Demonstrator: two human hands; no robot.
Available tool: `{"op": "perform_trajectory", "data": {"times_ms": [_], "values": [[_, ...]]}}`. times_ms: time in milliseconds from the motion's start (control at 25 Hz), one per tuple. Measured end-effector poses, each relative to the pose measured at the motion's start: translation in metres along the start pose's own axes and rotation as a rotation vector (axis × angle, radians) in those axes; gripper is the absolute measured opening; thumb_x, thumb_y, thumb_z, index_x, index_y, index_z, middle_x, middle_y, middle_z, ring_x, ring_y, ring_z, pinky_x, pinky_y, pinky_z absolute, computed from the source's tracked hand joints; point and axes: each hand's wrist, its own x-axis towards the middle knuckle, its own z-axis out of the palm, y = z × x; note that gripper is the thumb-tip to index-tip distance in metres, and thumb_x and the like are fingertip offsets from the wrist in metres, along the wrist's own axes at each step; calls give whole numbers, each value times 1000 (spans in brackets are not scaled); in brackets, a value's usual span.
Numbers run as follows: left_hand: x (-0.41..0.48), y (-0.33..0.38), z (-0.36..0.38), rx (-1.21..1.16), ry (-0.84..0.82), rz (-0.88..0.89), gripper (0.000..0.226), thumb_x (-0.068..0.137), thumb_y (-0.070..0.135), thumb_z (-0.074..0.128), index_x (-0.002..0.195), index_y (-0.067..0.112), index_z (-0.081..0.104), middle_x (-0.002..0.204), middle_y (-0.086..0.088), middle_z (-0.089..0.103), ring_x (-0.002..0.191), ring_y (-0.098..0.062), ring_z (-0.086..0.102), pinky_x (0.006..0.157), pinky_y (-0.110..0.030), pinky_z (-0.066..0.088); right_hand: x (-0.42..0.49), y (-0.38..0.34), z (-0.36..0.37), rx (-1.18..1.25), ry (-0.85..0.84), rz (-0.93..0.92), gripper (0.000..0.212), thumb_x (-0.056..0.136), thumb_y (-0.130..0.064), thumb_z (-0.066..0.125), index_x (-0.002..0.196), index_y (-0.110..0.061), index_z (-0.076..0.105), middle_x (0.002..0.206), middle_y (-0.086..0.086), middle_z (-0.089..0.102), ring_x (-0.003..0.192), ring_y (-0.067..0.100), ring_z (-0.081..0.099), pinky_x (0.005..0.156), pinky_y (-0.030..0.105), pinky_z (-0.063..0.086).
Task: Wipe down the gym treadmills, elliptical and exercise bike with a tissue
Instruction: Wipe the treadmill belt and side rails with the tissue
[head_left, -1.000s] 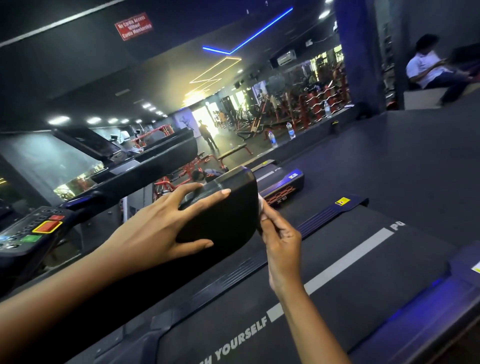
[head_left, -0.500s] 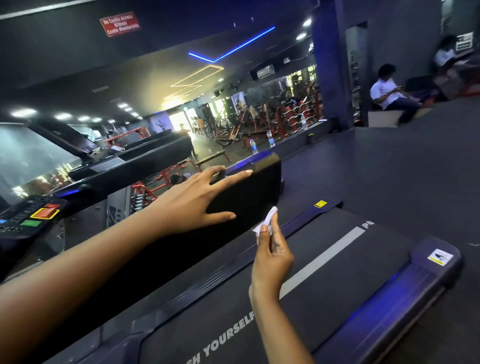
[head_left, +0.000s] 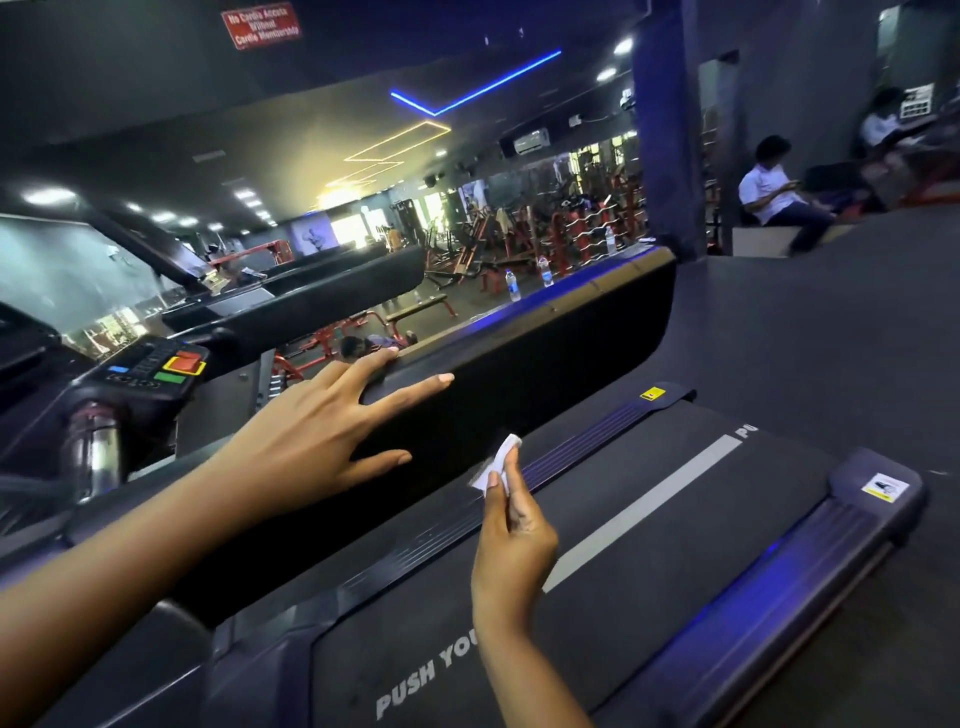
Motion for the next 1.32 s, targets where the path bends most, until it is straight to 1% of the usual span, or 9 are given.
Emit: {"op": "perform_trajectory", "data": {"times_ms": [120,200,320,480,640,800,960,1120,1320], "values": [[-34,-11,-3,40,20,7,66,90,61,29,150,33,25,133,-19,51,91,-32,64,71,-40,57,21,-5,-3,-74,138,-124,36,90,-5,57,121,-24,57,117,-8,61,103,-9,56,84,8,46],[-50,-17,-5,48,32,19,65,90,60,29,149,32,27,132,-20,52,88,-32,64,69,-40,57,41,-7,1,-88,148,-145,33,91,-2,56,122,-10,60,115,-4,62,104,2,58,85,5,42],[-73,-24,-5,49,38,7,64,91,61,27,149,34,26,131,-20,53,86,-32,63,70,-41,57,20,-3,17,-120,156,-117,29,89,-2,58,117,-4,63,104,-6,57,99,6,57,82,2,42],[-85,-30,-5,47,43,-10,64,90,62,27,149,36,26,128,-17,55,84,-31,62,71,-40,56,-33,7,31,-101,145,-145,29,87,-1,59,116,-5,63,101,-4,58,88,-1,59,80,2,43],[-84,-30,-2,20,41,-18,64,90,63,26,149,39,21,127,-17,53,87,-31,59,73,-42,56,-72,9,48,-21,121,-109,35,87,1,58,119,-14,56,101,-5,60,93,-12,58,79,3,44],[-84,-30,-1,2,50,-17,65,89,64,25,149,40,19,127,-20,53,93,-34,60,76,-43,56,-112,14,44,16,-26,-99,37,89,1,56,117,-22,58,110,-5,62,100,-8,59,84,7,43],[-101,-38,-3,-25,12,10,66,88,65,23,149,44,13,137,-20,47,95,-34,61,78,-45,56,-75,11,32,-19,73,-117,37,90,1,55,120,-20,56,121,-3,61,109,-3,56,88,6,40],[-141,-48,-10,26,26,15,63,91,61,25,149,36,26,134,-20,50,87,-33,63,71,-42,57,-87,7,47,-10,84,-97,32,89,1,56,119,-11,60,106,-13,57,96,-15,56,82,1,39],[-163,-52,-10,41,58,16,57,96,56,23,146,32,32,134,-20,51,85,-32,59,76,-41,53,-149,23,61,39,-8,-112,37,87,4,57,118,-17,57,104,-7,59,96,-9,59,83,6,43]]}}
